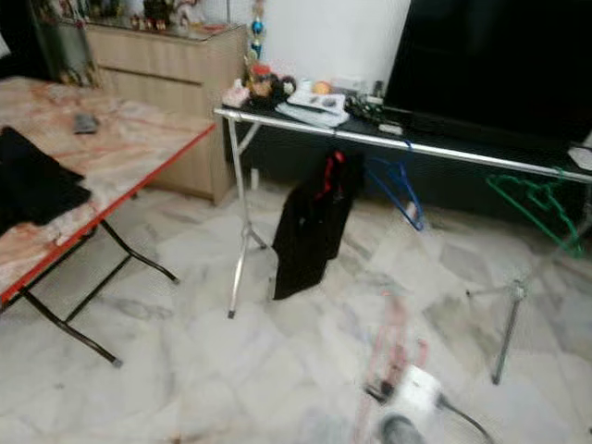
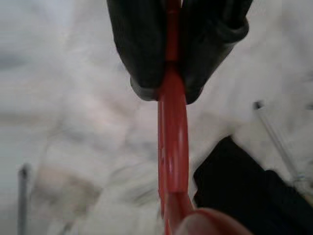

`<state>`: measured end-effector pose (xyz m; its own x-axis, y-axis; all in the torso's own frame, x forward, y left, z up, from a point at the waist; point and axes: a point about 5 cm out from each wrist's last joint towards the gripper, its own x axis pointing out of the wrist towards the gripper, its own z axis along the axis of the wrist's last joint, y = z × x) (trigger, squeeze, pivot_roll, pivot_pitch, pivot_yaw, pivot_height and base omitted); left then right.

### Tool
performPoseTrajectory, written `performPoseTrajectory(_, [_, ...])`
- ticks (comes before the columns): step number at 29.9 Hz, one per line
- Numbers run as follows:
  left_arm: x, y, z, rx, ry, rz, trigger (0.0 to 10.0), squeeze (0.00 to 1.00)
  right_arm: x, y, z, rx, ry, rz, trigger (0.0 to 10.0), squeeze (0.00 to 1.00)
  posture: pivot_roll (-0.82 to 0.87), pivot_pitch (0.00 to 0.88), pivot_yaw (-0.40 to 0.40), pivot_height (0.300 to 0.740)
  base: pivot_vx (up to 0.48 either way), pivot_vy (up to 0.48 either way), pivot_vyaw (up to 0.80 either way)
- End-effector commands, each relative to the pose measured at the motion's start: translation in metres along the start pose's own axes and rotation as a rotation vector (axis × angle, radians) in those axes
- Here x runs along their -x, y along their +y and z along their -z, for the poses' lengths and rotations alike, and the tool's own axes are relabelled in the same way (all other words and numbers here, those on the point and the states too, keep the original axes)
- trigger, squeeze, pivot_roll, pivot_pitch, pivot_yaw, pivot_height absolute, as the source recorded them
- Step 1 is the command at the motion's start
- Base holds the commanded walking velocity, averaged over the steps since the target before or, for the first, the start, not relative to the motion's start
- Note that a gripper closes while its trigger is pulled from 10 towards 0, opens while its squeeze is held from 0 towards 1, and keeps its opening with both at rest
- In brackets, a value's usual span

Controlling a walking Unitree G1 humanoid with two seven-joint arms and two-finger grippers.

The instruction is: Hang hanger

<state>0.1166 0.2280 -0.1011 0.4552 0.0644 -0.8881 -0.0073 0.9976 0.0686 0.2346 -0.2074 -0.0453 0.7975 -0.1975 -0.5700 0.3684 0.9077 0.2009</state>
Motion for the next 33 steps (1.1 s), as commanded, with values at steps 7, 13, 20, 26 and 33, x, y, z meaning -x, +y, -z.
performPoseTrajectory(7, [0.003,0.007,0.012,-0.015,0.044,-0.022,10.0,0.00,0.009,0.002,0.003,0.225,-0.117,-0.064,10.0,0.00,0.08,0.000,-0.103,0.740,0.316,0.000,0.00])
performPoseTrajectory(13, [0.003,0.008,0.012,-0.018,0.047,-0.028,10.0,0.00,0.018,-0.005,0.010,0.230,-0.158,-0.076,10.0,0.00,0.07,0.000,-0.099,0.740,0.304,0.000,0.00])
performPoseTrajectory(20, [0.002,0.009,0.005,-0.023,0.037,-0.029,10.0,0.00,0.016,-0.005,0.019,0.143,-0.076,-0.017,10.0,0.00,0.07,0.000,-0.075,0.740,0.301,0.000,0.00])
performPoseTrajectory(26, [0.002,0.012,0.004,-0.036,0.038,-0.031,10.0,0.00,0.015,-0.002,0.022,0.030,-0.051,0.031,10.0,0.00,0.05,0.000,-0.046,0.740,0.302,0.000,0.00])
performPoseTrajectory(33, [0.003,0.013,0.006,-0.041,0.042,-0.029,10.0,0.00,0.017,-0.006,0.028,-0.011,-0.022,0.057,10.0,0.00,0.05,0.000,-0.047,0.740,0.297,0.000,-0.44])
